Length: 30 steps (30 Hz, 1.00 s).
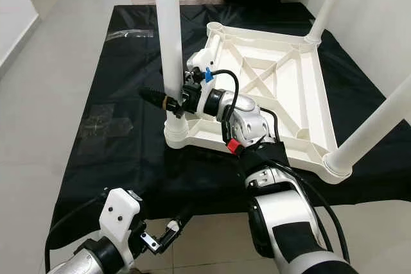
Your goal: Building children table
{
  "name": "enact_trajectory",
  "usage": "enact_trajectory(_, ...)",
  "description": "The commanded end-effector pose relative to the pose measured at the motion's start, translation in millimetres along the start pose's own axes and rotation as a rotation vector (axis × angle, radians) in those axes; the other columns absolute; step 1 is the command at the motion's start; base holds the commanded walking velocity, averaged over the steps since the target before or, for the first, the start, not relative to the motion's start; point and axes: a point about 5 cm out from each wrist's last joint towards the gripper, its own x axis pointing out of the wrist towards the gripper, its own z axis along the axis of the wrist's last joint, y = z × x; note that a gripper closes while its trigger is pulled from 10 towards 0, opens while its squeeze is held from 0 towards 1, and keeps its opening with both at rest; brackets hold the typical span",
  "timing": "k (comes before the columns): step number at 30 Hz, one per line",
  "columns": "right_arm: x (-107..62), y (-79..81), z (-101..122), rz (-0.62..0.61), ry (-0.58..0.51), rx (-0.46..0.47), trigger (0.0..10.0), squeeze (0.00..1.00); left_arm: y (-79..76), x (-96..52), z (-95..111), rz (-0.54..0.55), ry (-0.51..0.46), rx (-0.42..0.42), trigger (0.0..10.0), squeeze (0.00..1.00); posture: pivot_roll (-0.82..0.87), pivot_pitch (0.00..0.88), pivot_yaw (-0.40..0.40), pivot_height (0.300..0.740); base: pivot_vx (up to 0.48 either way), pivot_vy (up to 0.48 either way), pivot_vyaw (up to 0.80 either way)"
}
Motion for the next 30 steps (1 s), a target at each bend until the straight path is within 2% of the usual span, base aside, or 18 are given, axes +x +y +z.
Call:
enact_trajectory(1,3.6,0.6,4,0.007,-0.008,-0.019,10.0,0.00,-1.7,-1.5,-2,-0.008,0.013,0.009,10.0,0.00,0.18,0.118,-0.057,0.740,0.000,0.000,0.00)
enact_trajectory(2,4.4,0.6,4,0.008,-0.008,-0.020,8.5,0.00,-2.1,-1.4,-2,-0.010,0.013,0.009,10.0,0.00,0.18,0.117,-0.056,0.740,0.000,0.000,0.00)
enact_trajectory(4,4.4,0.6,4,0.008,-0.008,-0.020,8.5,0.00,-2.1,-1.4,-2,-0.010,0.013,0.009,10.0,0.00,0.18,0.117,-0.056,0.740,0.000,0.000,0.00)
enact_trajectory(5,5.2,1.1,4,0.010,-0.007,-0.023,0.0,0.00,-2.6,-1.4,-2,-0.012,0.013,0.010,10.0,0.00,0.18,0.115,-0.057,0.740,0.000,0.000,0.00)
enact_trajectory(13,8.5,6.3,-2,0.013,-0.002,-0.029,0.0,0.00,-3.4,-0.4,-3,-0.018,0.012,0.012,10.0,0.00,0.18,0.103,-0.058,0.740,0.000,0.000,0.00)
enact_trajectory(21,3.8,8.4,-14,-0.076,0.008,-0.031,0.0,0.00,0.8,0.3,-1,-0.005,0.006,0.015,10.0,0.00,0.17,0.100,-0.055,0.740,0.000,0.000,0.00)
enact_trajectory(23,-4.2,4.6,-19,-0.216,0.004,-0.033,0.0,0.00,8.3,2.2,0,0.020,-0.001,0.035,10.0,0.00,0.17,0.103,-0.053,0.740,0.000,0.000,0.00)
enact_trajectory(24,-4.2,4.6,-19,-0.216,0.004,-0.033,0.0,0.00,8.3,2.2,0,0.020,-0.001,0.035,10.0,0.00,0.17,0.103,-0.053,0.740,0.000,0.000,0.00)
enact_trajectory(28,-24.4,-1.0,-25,-0.574,0.033,-0.071,0.0,0.00,19.7,3.5,2,0.051,-0.006,0.066,10.0,0.00,0.16,0.109,-0.044,0.740,0.000,0.000,0.00)
enact_trajectory(29,-24.4,-1.0,-25,-0.574,0.033,-0.071,0.0,0.00,19.7,3.5,2,0.051,-0.006,0.066,10.0,0.00,0.16,0.109,-0.044,0.740,0.000,0.000,0.00)
enact_trajectory(30,-27.0,-1.0,-26,-0.628,0.037,-0.071,0.0,0.00,20.5,3.5,2,0.053,-0.005,0.070,10.0,0.00,0.16,0.109,-0.044,0.740,0.000,0.000,0.00)
